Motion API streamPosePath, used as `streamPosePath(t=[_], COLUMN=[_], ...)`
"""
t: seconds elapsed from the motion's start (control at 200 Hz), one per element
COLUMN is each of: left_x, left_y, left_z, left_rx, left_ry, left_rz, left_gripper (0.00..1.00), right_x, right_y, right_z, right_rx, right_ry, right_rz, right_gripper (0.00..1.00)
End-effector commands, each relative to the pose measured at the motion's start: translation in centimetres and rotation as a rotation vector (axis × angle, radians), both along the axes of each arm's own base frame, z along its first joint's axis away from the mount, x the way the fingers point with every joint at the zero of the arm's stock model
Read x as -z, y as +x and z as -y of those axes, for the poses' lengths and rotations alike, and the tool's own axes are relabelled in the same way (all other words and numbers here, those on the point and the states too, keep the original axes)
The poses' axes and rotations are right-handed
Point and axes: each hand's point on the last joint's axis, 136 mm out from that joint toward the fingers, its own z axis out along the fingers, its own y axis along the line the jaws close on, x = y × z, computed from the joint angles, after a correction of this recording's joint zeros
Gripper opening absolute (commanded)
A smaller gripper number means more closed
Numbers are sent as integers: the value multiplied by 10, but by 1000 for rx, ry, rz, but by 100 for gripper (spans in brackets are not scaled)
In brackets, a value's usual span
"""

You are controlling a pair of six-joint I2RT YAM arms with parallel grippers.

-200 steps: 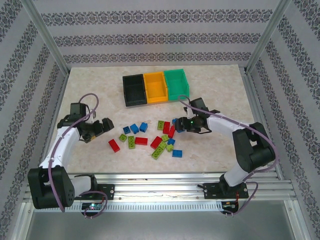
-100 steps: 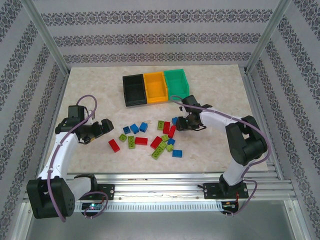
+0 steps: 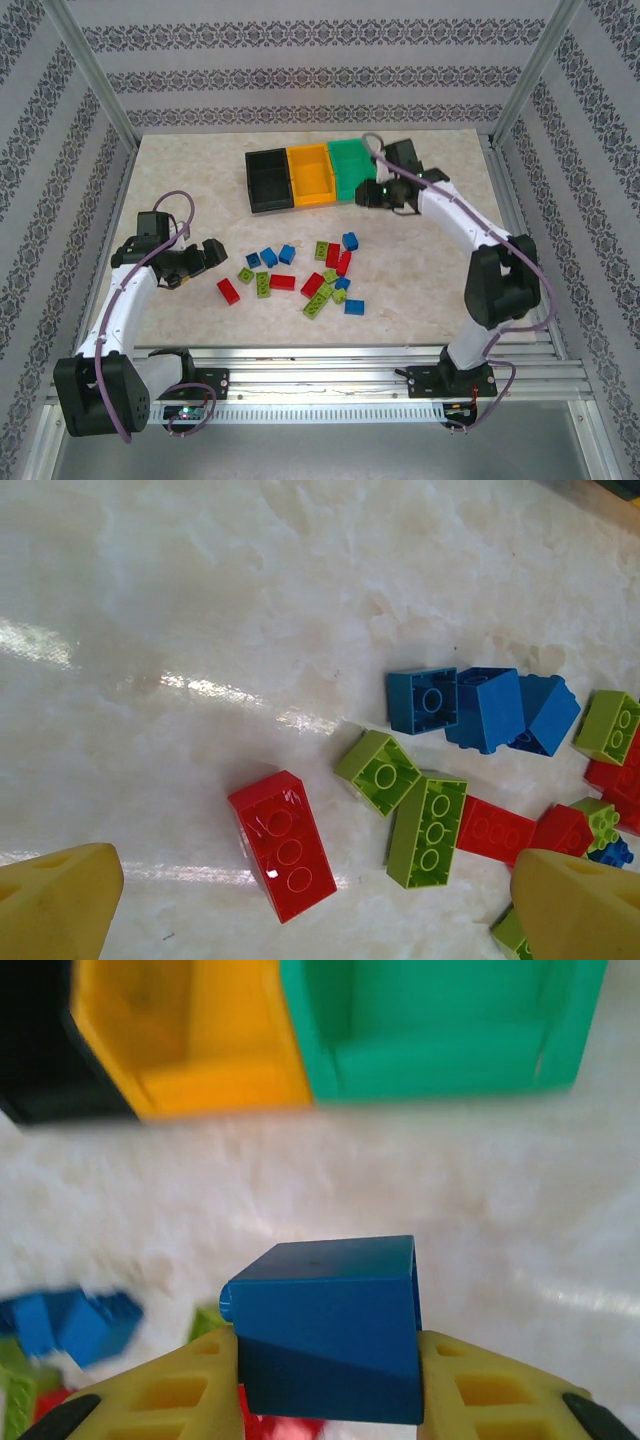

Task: Sort the legos into containers by color
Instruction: Rotate the container at the center of the table, then place the lego in the container.

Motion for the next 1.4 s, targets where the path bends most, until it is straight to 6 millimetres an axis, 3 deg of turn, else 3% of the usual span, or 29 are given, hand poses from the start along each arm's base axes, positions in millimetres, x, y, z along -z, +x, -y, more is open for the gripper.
streamPosePath(t=[0.0,0.195,0.37,0.56,0.749,0.889,1.199,1.394], left_x=[1,-4,-10,-10,-11,-12,-13,-14], left_y=[-2,-1,1,1,1,1,0,1], left_z=[-7,-8,-5,-5,-5,-4,-6,-4], left_rx=[-30,-32,-25,-23,-24,-22,-26,-21], left_ry=[20,26,15,11,12,12,20,10], left_rz=[1,17,63,61,65,72,76,80], left_gripper=[100,100,100,100,100,100,100,100], right_x=[7,25,47,76,104,108,126,123], right_y=[43,105,121,105,94,85,21,2], right_z=[-1,-8,4,-1,-2,-2,14,32], right_rx=[33,54,86,42,23,14,7,11], right_ry=[17,49,-48,-188,-214,-211,-237,-256], right_rz=[-13,-31,-44,-61,-113,-132,-199,-211], right_gripper=[31,31,31,31,33,33,33,34])
